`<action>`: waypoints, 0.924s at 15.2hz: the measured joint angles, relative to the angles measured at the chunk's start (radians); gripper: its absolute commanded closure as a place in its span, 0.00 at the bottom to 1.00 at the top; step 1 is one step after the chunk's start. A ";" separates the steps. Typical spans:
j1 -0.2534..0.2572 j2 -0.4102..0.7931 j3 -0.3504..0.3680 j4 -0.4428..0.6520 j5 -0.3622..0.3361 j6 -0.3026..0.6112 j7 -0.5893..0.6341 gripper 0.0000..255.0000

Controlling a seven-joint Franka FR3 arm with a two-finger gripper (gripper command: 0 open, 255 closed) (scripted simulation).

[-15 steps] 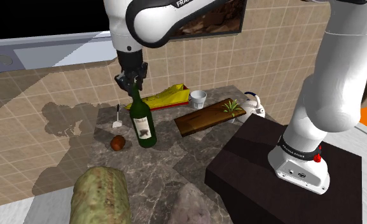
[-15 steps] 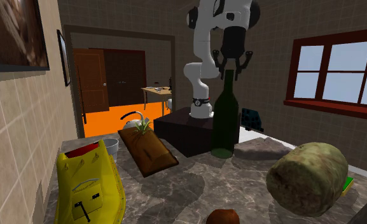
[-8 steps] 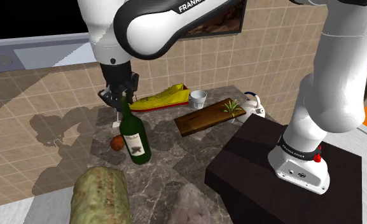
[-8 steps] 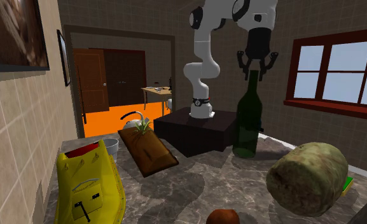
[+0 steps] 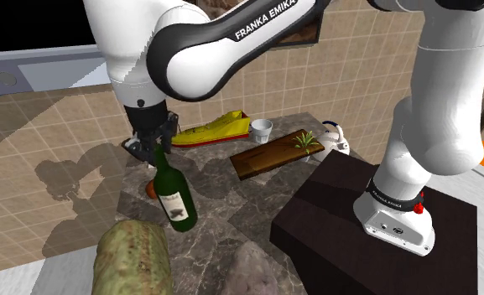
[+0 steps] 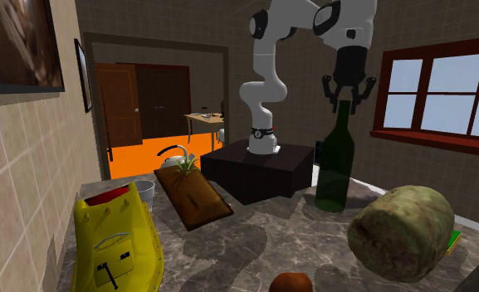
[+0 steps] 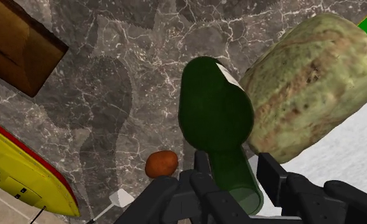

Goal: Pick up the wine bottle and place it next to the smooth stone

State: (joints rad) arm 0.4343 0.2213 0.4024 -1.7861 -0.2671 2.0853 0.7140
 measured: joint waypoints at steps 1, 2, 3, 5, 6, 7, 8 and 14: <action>0.000 0.003 -0.001 -0.010 -0.003 0.012 0.004 1.00; 0.001 0.010 -0.002 -0.013 -0.007 0.022 0.007 1.00; 0.000 0.009 -0.003 -0.027 -0.009 0.034 0.009 1.00; 0.001 0.018 -0.005 -0.041 -0.016 0.056 0.016 1.00; 0.001 0.025 -0.006 -0.048 -0.021 0.069 0.019 1.00; 0.002 0.030 -0.007 -0.056 -0.025 0.081 0.024 1.00; 0.003 0.034 -0.008 -0.064 -0.029 0.093 0.029 1.00; 0.007 0.071 -0.018 -0.097 -0.057 0.157 0.052 1.00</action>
State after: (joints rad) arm 0.4412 0.2925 0.3842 -1.8828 -0.3241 2.2426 0.7661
